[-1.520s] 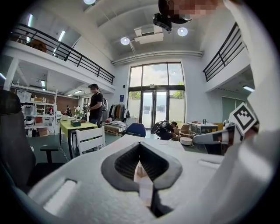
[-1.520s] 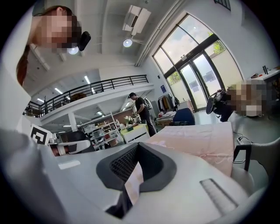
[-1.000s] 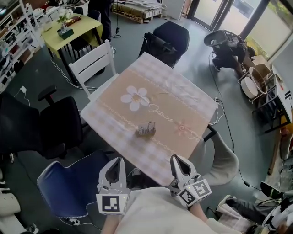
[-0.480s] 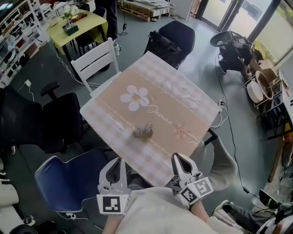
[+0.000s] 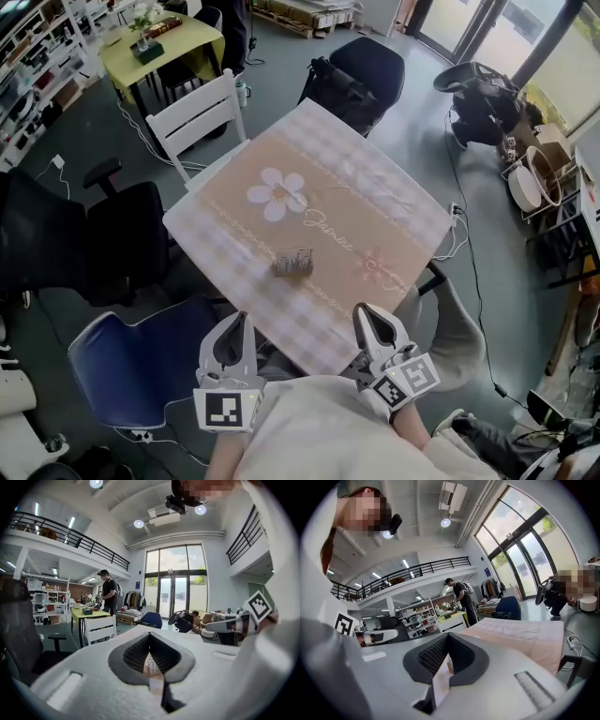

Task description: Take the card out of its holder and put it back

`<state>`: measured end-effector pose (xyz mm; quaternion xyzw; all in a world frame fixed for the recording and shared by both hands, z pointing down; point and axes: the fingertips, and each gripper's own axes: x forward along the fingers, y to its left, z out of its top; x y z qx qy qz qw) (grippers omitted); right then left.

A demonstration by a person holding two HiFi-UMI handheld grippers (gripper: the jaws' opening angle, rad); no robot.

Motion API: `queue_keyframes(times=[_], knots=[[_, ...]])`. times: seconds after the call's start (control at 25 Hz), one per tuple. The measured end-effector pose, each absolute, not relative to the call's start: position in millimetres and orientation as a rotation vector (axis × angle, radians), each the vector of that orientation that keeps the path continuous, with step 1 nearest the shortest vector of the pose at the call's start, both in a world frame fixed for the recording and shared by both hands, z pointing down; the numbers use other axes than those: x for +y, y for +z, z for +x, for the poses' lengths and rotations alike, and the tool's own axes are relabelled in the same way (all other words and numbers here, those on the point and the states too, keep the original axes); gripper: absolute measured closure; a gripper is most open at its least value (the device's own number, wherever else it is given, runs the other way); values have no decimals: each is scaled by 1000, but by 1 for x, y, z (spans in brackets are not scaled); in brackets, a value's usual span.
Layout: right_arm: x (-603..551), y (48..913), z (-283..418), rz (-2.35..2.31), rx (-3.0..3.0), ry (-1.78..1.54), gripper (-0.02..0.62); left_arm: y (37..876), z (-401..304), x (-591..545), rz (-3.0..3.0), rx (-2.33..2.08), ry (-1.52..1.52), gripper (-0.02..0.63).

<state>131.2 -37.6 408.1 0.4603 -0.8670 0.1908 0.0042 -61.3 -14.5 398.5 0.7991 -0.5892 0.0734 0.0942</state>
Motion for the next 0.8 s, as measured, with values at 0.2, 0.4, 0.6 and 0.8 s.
queue_keyframes(times=[0.2, 0.4, 0.6, 0.8], knots=[[-37, 401, 125, 1464, -2713, 579, 592, 395, -68, -20, 2379, -1721, 232, 604], [-34, 402, 126, 1511, -2683, 575, 594, 390, -92, -29, 2379, -1764, 232, 604], [-35, 405, 121, 1537, -2658, 582, 594, 392, -113, -34, 2364, -1782, 241, 604], [-36, 405, 112, 1548, -2647, 575, 594, 397, -114, -36, 2380, -1742, 251, 604]])
